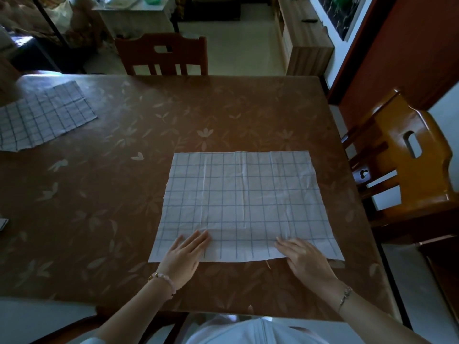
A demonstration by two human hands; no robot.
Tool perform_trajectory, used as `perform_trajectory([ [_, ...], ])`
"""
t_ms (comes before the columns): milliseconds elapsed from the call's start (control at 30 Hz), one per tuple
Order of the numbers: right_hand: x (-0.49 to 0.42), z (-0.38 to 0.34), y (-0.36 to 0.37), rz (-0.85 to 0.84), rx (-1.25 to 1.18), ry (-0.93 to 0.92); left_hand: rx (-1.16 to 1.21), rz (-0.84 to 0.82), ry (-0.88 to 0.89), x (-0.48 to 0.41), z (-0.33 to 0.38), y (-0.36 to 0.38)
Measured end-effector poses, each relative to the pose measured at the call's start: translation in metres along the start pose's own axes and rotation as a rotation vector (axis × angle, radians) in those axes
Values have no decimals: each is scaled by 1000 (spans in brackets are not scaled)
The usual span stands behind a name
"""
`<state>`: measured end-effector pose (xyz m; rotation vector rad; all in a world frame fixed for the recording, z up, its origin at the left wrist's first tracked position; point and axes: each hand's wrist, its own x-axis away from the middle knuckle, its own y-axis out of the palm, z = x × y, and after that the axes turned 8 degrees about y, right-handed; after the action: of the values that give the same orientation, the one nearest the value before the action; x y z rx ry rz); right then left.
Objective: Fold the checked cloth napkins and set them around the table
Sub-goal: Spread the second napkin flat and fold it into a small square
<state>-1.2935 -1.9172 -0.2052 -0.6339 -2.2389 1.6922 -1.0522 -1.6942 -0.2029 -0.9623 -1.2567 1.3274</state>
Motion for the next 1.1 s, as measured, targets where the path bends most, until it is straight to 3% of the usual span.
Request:
perform_trajectory([
  [133, 3, 4, 0, -42, -55, 63, 90, -7, -44, 1, -8, -6],
  [300, -11, 4, -17, -164, -202, 278, 203, -1, -78, -12, -11, -16],
  [467, -41, 11, -35, -267, -154, 376, 223, -93, -140, -30, -22, -37],
  [767, -108, 17, -66, -189, 13, 332, 77, 31, -182, -90, -52, -74],
  [867, -135, 20, -71, -169, 86, 291, 31, 9, -220, -113, -64, -78],
  [1000, -169, 29, -66, -6, 163, 207, -3, -1, -263, -142, -83, -80],
  [1100, -195, 36, -63, -38, 158, 227, 8, 19, -300, -163, -94, -85],
])
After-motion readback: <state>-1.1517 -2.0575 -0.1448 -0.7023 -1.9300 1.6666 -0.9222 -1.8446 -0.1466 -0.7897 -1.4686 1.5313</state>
